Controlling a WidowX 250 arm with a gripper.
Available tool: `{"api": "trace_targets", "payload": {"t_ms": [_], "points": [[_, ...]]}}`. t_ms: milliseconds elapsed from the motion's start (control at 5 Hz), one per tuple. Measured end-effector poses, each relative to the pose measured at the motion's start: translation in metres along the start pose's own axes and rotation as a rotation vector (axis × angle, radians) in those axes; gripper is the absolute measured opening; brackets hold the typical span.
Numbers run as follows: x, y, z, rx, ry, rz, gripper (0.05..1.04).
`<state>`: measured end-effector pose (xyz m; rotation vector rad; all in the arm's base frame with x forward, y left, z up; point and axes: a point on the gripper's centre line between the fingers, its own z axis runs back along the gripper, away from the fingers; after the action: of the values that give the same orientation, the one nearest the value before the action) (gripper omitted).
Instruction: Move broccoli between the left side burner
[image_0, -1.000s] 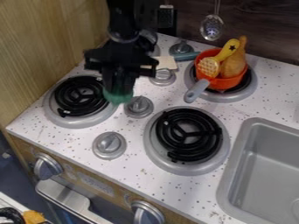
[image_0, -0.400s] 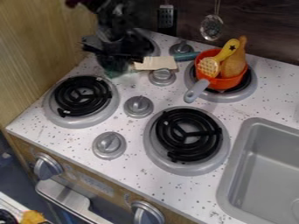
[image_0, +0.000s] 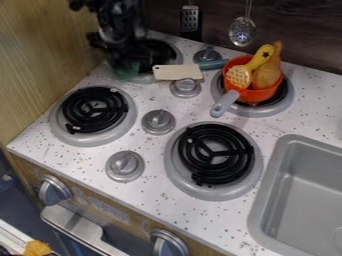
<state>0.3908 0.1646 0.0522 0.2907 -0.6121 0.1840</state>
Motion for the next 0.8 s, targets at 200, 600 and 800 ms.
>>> {"api": "trace_targets", "payload": {"t_ms": [200, 600, 800], "points": [[-0.001, 0.015, -0.006, -0.002, 0.027, 0.013, 0.323], [-0.018, 0.018, -0.005, 0.009, 0.142, 0.002, 0.295], [-0.026, 0.017, -0.005, 0.011, 0.171, 0.020, 0.116]]}}
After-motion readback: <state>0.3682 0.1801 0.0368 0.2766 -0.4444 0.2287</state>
